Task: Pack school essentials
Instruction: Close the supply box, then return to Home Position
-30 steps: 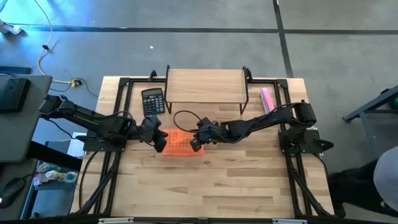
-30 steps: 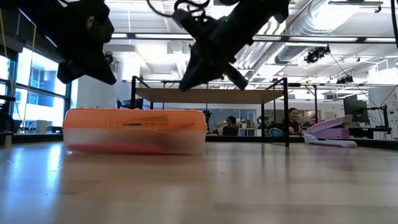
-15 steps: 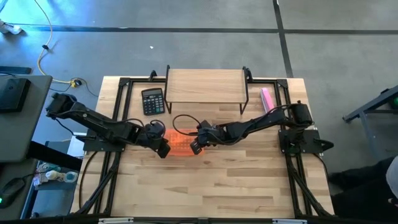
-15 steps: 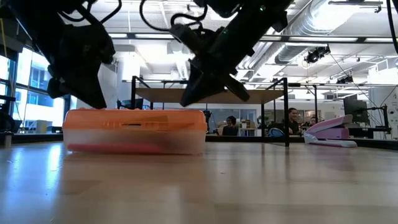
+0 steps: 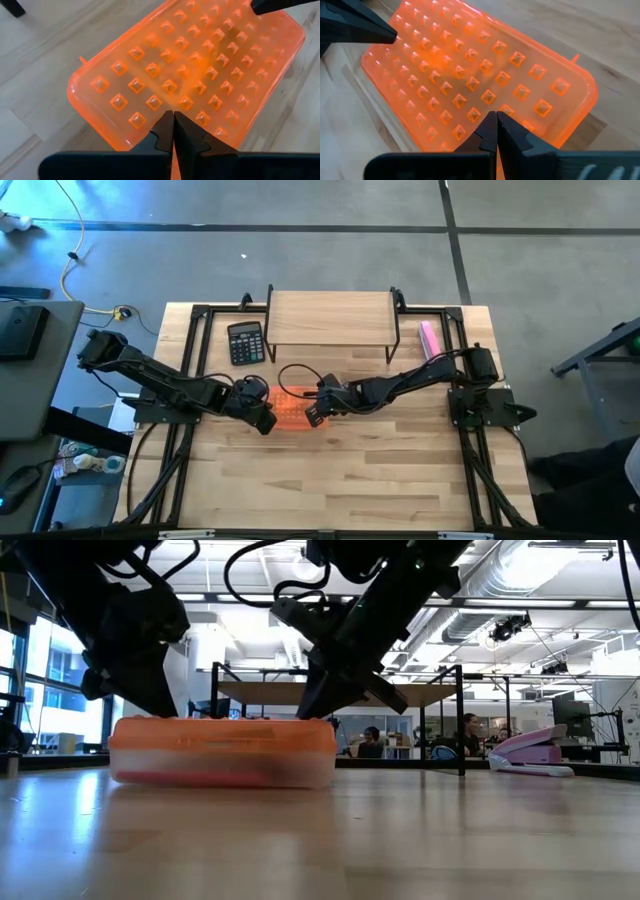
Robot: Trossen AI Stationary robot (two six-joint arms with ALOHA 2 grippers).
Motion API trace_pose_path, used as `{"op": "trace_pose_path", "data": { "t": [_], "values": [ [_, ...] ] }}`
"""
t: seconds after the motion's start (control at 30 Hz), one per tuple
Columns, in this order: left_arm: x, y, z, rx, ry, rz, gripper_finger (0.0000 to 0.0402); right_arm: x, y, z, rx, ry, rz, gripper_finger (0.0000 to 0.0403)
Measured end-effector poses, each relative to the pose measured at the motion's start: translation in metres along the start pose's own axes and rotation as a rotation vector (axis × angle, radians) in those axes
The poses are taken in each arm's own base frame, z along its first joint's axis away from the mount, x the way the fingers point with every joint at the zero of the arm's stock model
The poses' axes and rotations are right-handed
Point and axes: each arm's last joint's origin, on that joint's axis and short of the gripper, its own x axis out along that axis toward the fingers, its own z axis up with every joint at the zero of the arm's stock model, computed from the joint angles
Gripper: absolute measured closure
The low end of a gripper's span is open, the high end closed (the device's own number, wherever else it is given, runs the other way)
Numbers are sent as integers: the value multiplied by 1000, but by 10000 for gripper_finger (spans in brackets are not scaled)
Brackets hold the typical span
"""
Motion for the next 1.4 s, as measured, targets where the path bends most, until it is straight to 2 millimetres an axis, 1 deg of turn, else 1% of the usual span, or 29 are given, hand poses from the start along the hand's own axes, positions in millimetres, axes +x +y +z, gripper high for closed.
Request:
{"op": "trace_pose_path", "data": {
  "t": [0.13, 0.33, 0.63, 0.83, 1.0, 1.17, 1.27, 1.4],
  "values": [
    [-1, 0, 0, -6, -4, -6, 401, 1, 1, 0, 3, -11, 9, 403],
    [-13, 4, 3, -30, -11, -49, 401, -2, 3, 3, 14, -32, 33, 403],
    [-28, 6, 10, -60, -52, -118, 401, -17, 1, 6, 25, -43, 1, 403],
    [-42, 8, 14, -34, -73, -191, 401, -27, 4, 11, 34, -61, 34, 403],
    [-60, 12, 19, 16, -97, -306, 401, -47, 10, 21, 9, -110, 92, 403],
    [-81, 19, 24, 140, -187, -390, 401, -72, 20, 35, -126, -212, 193, 403],
    [-92, 22, 27, 232, -269, -437, 401, -86, 27, 43, -203, -291, 270, 403],
    [-117, 22, 39, 311, -475, -591, 401, -107, 37, 56, -295, -434, 383, 403]
  ]
}}
